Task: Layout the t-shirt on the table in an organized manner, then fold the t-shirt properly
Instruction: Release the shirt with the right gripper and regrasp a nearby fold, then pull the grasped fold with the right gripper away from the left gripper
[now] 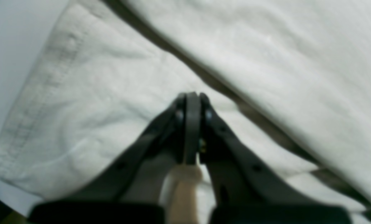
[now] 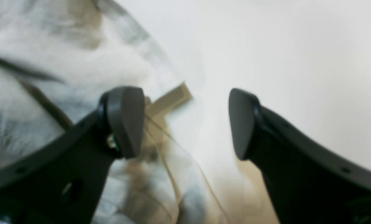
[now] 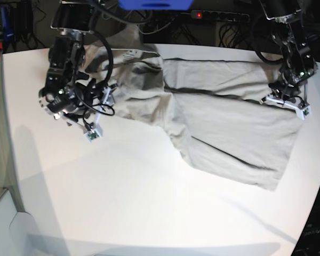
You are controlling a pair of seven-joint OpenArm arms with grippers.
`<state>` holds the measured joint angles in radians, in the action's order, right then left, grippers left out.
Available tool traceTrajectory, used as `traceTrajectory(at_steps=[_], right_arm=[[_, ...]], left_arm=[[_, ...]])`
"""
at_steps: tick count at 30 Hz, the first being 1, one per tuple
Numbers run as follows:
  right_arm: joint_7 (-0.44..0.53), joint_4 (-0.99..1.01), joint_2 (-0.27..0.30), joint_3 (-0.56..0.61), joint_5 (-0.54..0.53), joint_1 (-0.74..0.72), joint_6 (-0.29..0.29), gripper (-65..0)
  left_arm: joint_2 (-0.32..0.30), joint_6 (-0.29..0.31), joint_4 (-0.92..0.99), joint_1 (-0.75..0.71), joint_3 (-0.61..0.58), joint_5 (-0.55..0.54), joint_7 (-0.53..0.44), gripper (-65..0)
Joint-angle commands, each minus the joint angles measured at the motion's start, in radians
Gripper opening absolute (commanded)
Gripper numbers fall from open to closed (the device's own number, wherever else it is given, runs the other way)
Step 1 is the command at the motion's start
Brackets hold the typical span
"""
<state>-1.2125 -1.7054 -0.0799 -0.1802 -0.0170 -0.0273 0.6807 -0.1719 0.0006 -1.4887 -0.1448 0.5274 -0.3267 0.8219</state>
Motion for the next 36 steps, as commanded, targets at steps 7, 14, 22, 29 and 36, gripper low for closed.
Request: traceTrajectory(at_steps=[7, 14, 22, 29, 36], right_arm=[[0.012, 0.029, 0.009, 0.008, -0.122, -0.018, 0.017, -21.9], [0.023, 0.103, 0.009, 0.008, -0.122, -0.024, 0.017, -21.9], [0.128, 0.206, 0.033, 0.008, -0.119, -0.069, 0.017, -22.4], [0.144, 0.253, 0.062, 0.009, -0.117, -0.096, 0.017, -28.0], [0.221, 0.344, 0.078, 0.009, -0.117, -0.087, 0.017, -57.9]], left_arm=[[-0.01, -0.009, -0.014, 0.0, 0.003, 0.001, 0.006, -64.6], [-0.012, -0.009, -0.014, 0.0, 0.003, 0.001, 0.006, -64.6], [-0.012, -0.011, -0.014, 0.0, 0.003, 0.001, 0.006, -64.6], [-0.016, -0.011, -0.005, 0.0, 0.003, 0.002, 0.006, -64.6], [-0.016, -0.011, -0.005, 0.0, 0.003, 0.002, 0.006, -64.6]])
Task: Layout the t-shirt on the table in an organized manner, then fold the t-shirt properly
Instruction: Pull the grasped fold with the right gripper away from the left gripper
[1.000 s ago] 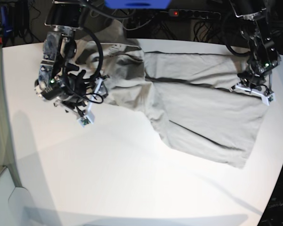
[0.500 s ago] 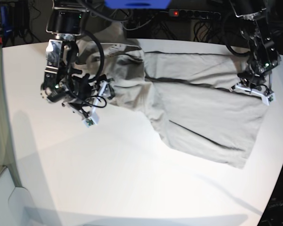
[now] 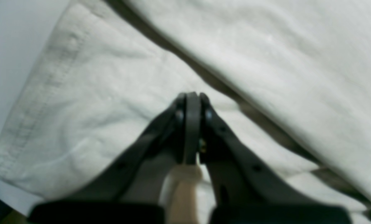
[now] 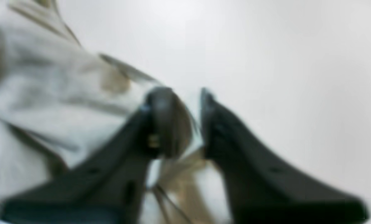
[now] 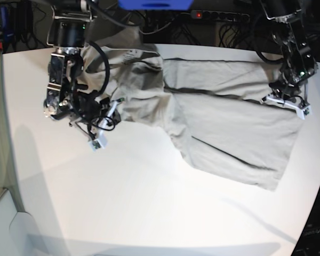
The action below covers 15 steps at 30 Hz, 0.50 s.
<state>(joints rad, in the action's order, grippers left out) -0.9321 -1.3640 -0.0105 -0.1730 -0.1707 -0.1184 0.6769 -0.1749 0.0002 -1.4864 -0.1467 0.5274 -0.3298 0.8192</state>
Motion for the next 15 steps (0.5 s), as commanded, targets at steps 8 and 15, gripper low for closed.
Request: traceTrajectory(at_steps=[8, 15], right_arm=[[0.017, 0.057, 0.017, 0.003, 0.036, 0.044, 0.021, -65.0], [0.018, 0.065, 0.066, 0.002, 0.038, -0.022, 0.021, -65.0]], left_arm=[[-0.013, -0.01, -0.006, 0.002, 0.003, 0.005, 0.007, -64.6], [-0.013, -0.01, -0.006, 0.002, 0.003, 0.005, 0.007, -64.6]])
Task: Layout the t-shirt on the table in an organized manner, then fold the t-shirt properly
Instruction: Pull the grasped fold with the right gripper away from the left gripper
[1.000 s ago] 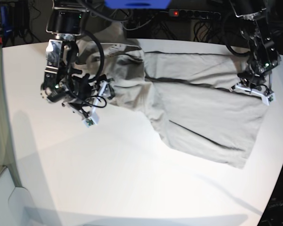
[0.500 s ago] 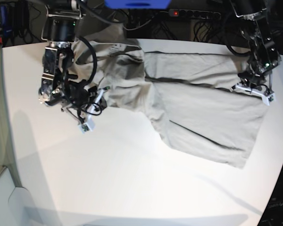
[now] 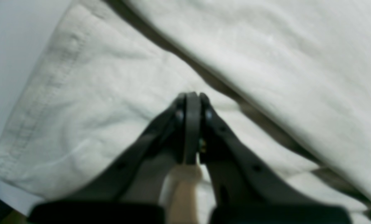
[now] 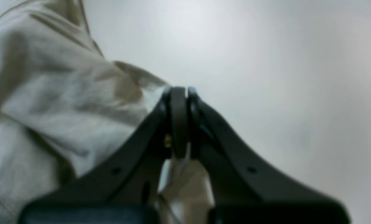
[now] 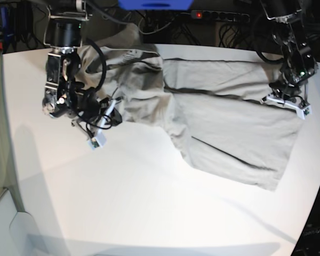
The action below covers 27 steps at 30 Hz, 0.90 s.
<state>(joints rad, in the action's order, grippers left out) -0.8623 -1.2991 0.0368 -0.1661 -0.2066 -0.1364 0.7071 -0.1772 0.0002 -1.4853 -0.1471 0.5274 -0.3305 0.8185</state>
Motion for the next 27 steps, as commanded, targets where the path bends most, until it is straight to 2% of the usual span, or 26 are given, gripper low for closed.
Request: traceTrajectory(at_steps=[1, 8, 14, 16, 21, 27], right_arm=[[-0.051, 0.0, 0.033, -0.005, 0.074, -0.021, -0.009, -65.0], [-0.053, 0.031, 0.111, -0.005, 0.074, -0.173, -0.009, -65.0], [-0.045, 0.237, 0.183, -0.005, 0.074, -0.394, -0.009, -65.0], [-0.007, 0.307, 0.197, -0.005, 0.074, -0.466, -0.009, -65.0], [0.101, 0.445, 0.202, -0.005, 0.123, -0.612, -0.009, -65.0], [0.243, 0.522, 0.136, -0.005, 0.226, -0.711, -0.009, -65.0]], left_arm=[[-0.011, -0.01, -0.007, 0.002, 0.004, 0.006, 0.008, -64.6], [-0.011, -0.01, -0.011, -0.013, 0.004, 0.006, 0.008, -64.6], [-0.011, -0.009, -0.013, -0.019, 0.004, 0.006, 0.008, -64.6], [-0.011, -0.009, -0.015, -0.019, 0.004, 0.006, 0.014, -64.6], [-0.009, -0.007, -0.016, -0.021, 0.004, 0.006, 0.017, -64.6], [-0.008, -0.007, -0.018, -0.036, 0.004, 0.006, 0.015, -64.6]])
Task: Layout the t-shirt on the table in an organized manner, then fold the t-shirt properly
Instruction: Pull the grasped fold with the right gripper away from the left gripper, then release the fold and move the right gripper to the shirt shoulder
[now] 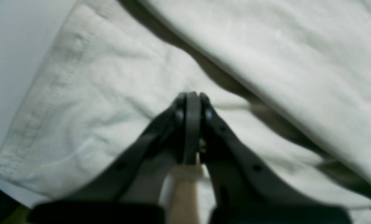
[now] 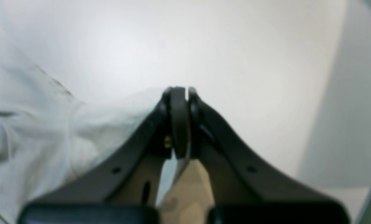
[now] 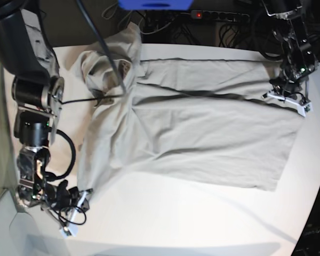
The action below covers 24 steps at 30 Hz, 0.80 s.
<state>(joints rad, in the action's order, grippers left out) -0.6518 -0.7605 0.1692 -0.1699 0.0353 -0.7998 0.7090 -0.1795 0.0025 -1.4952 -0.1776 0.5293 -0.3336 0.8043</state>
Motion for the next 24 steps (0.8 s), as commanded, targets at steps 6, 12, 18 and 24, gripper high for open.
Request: traceTrajectory(at_steps=[6, 12, 18, 24], right_arm=[[0.16, 0.009, -0.081, -0.001, 0.119, -0.129, -0.011, -65.0], [0.404, 0.011, -0.106, -0.001, 0.205, -0.146, -0.011, -65.0], [0.476, 0.012, -0.099, -0.001, 0.217, -0.14, -0.191, -63.9], [0.475, 0.012, -0.099, -0.003, 0.213, -0.115, -0.194, -40.7]], left_arm=[[-0.002, -0.009, -0.008, -0.02, 0.002, 0.009, 0.031, -64.6], [-0.002, -0.008, -0.008, -0.027, 0.002, 0.009, 0.031, -64.6], [-0.005, -0.006, -0.008, -0.027, 0.002, 0.009, 0.031, -64.6], [-0.008, -0.006, -0.008, -0.027, -0.001, 0.009, 0.031, -64.6]])
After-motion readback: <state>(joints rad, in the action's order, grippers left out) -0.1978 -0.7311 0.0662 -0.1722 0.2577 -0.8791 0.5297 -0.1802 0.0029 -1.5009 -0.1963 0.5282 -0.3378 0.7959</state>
